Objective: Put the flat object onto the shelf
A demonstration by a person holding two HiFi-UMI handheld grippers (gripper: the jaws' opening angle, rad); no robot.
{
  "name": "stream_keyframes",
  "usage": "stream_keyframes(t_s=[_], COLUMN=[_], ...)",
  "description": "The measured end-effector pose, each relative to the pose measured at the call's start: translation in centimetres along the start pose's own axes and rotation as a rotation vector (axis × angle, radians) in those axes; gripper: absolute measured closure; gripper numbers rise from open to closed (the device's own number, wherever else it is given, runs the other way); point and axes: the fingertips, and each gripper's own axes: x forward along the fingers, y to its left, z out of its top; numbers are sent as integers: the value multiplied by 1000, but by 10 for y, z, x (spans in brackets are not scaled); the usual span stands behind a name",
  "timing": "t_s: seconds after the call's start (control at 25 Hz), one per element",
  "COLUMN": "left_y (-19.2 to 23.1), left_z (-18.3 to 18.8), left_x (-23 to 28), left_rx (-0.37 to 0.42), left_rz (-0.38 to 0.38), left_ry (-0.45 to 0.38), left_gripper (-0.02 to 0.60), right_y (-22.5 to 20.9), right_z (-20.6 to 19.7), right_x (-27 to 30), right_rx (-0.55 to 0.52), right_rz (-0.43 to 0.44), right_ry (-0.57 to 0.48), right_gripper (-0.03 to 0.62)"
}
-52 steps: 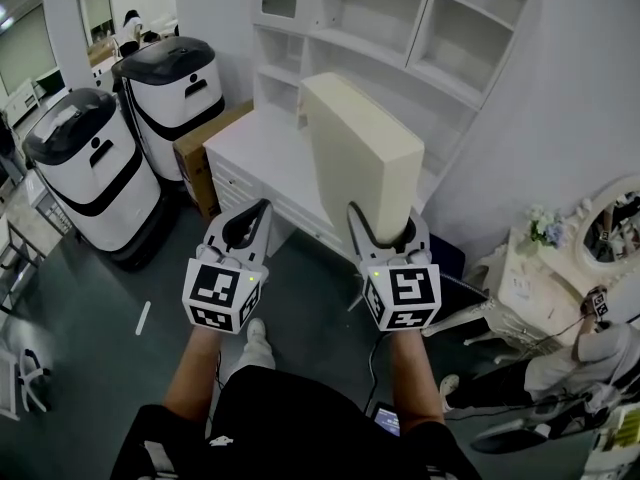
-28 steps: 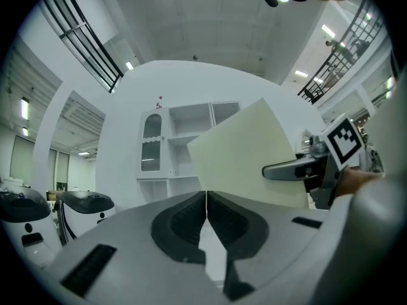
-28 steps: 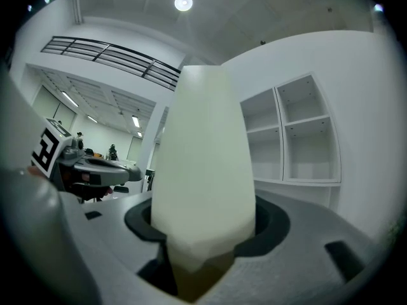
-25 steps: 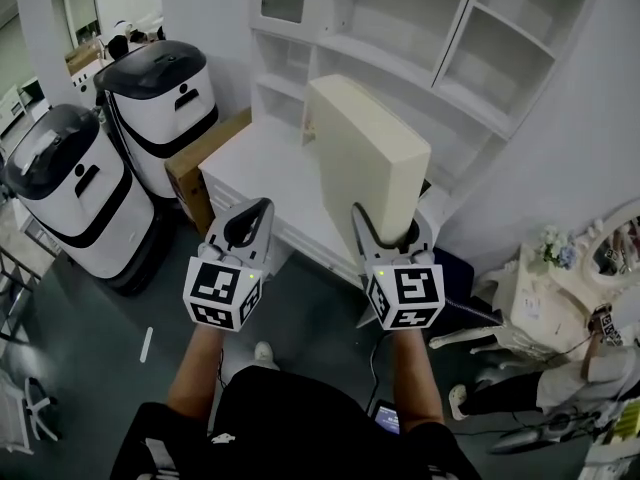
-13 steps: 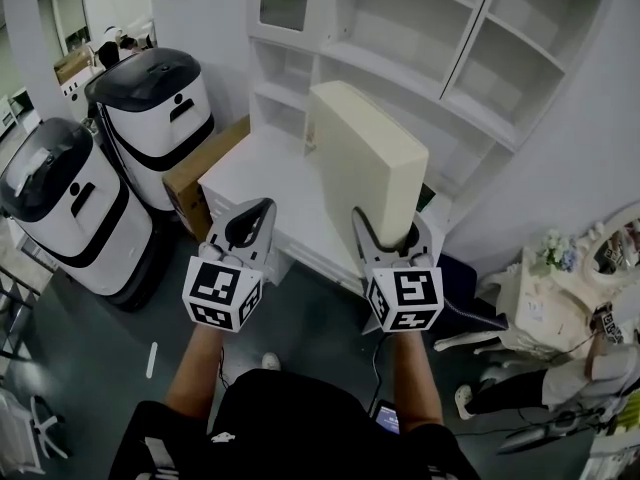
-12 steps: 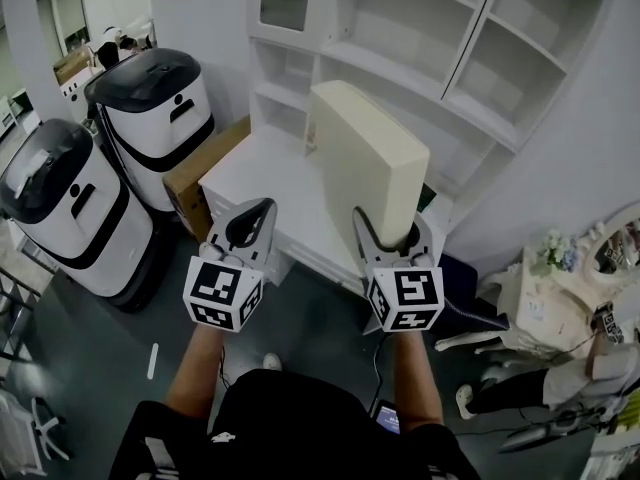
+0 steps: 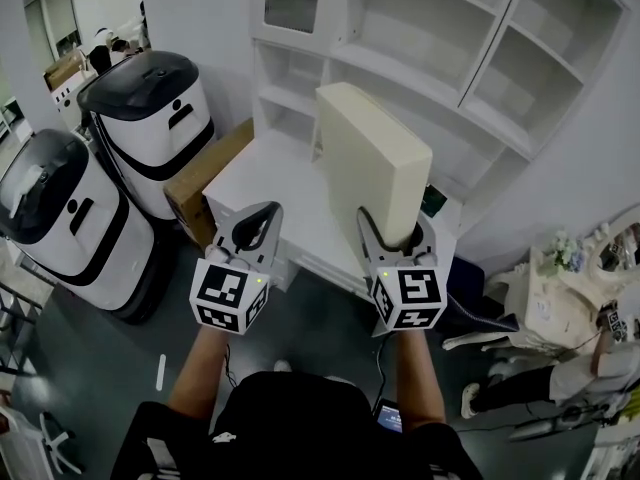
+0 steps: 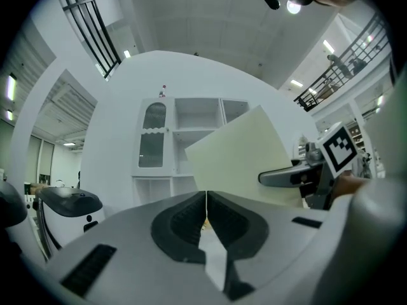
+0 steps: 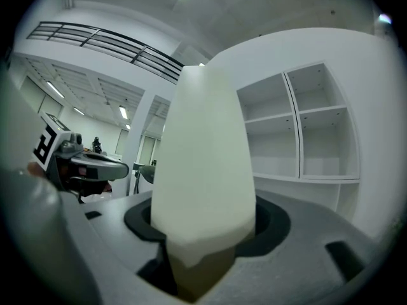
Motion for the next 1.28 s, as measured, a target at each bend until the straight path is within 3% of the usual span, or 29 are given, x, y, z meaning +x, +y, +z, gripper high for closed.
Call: stream_keyframes(t_s=[0.36,0.72,1.0,1.28], left_y=[28,27,19,12], left_z=[-29,-38,-36,-35], left_x=[9,34,68,103], left_rx=[-24,-36,6,25], left_rz=[-21,-75,-117,-162], left_ry=[47,54,58,47], left_gripper=[574,574,574,574], right_y=[10,-3,-20,-29], right_z=[-24,-35,-36,-49], right_x=[25,45,70,101], right_rx=[-21,-99,-185,-333], right_rz=[-21,-59,-73,-68], right_ry=[75,136,180,291], right_gripper=[335,335,336,336])
